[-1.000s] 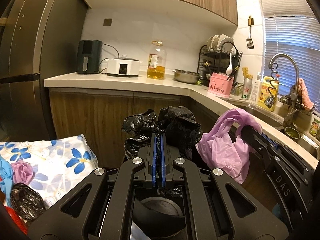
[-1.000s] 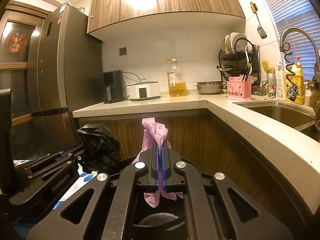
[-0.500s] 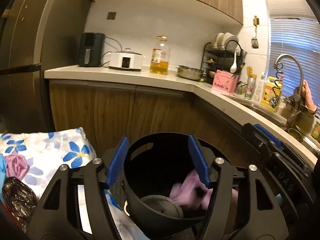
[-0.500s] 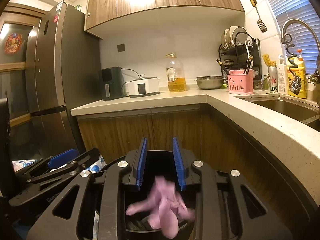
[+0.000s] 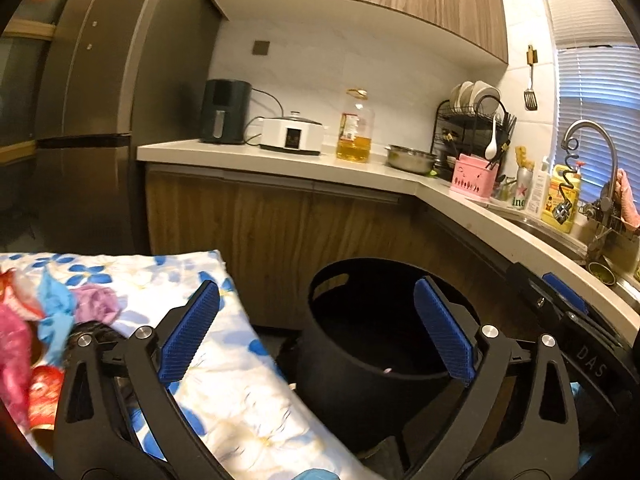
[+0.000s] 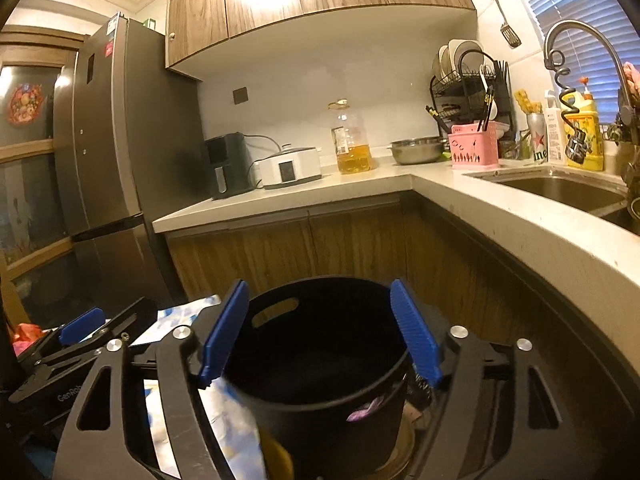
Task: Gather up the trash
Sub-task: 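Open the left tool over the bin while the right tool releases the glove, then move both open tools back to the trash pile on the table, then grasp the red-and-white wrapper with the left tool while the right grasps the pink bag, then carry the wrapper and pink bag over the black trash bin, then open the left tool over the bin while the right tool releases the pink bag, then move both open tools back toward the red can on the table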
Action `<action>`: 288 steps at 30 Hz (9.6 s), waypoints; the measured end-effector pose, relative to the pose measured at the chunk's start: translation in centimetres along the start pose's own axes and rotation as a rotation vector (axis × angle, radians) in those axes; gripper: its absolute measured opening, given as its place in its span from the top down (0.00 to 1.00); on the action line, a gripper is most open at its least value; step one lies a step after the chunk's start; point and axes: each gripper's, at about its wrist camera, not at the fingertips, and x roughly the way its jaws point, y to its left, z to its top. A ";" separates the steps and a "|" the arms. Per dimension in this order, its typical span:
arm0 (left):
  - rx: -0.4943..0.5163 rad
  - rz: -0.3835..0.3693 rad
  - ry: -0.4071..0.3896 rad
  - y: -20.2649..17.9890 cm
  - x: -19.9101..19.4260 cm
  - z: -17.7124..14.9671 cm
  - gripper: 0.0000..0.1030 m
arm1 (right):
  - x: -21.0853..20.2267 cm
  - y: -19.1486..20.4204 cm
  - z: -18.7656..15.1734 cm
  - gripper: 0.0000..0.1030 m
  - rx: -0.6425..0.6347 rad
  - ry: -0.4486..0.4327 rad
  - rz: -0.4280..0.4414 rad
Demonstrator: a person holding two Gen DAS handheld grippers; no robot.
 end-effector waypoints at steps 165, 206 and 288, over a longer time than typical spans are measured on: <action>-0.028 0.223 -0.077 13.6 -20.3 -3.5 0.91 | -8.2 17.3 -6.0 0.99 -0.177 -0.007 0.346; 0.046 -0.062 -0.011 -2.0 0.4 1.2 0.91 | 1.2 1.6 -1.2 0.99 -0.091 -0.051 0.013; -0.142 0.545 -0.092 19.0 -20.2 -8.8 0.18 | -5.4 20.5 -12.1 0.40 -0.172 0.161 0.402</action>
